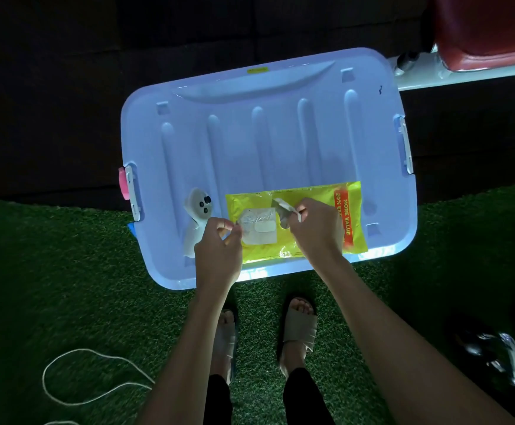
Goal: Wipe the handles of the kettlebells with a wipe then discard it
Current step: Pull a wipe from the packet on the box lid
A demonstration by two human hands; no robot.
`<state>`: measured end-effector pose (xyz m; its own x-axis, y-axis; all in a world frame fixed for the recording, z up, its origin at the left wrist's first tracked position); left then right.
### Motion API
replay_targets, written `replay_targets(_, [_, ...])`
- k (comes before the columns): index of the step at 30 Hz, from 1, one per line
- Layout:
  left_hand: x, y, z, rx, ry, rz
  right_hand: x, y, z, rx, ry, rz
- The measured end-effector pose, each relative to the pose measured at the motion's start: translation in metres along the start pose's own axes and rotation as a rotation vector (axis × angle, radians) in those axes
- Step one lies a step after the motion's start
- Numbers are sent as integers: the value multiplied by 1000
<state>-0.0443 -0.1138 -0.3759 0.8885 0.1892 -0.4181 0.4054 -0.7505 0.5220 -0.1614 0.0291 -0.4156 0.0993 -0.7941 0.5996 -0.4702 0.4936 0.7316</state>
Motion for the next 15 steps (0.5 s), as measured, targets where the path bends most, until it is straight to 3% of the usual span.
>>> replay_targets(2, [-1, 0, -2, -22, -21, -7, -3, 7, 3, 18, -47, 77])
replay_targets(7, [-5, -12, -16, -20, -258, -93, -14, 35, -14, 39, -261, 742])
replay_targets(10, [-9, -27, -22, 18, -439, -63, -29, 58, -22, -155, -293, 888])
replay_targets(12, [-14, -43, -23, 42, -595, 77, -42, 72, -26, -286, -283, 856])
replay_targets(15, [-14, -74, -17, -3, -781, 601, -52, 86, -29, -450, -98, 418])
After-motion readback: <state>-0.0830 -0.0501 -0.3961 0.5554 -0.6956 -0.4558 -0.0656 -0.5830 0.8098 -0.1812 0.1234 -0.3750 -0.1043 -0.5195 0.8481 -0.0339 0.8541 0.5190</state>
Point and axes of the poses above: each hand's wrist, its own z-axis towards the middle knuckle, its own y-axis out of the back of the hand, x = y × z, the point moved 2 cm from there along z, towards the middle knuckle, and after that the axes turned 14 degrees about y, right-handed, at the moved point
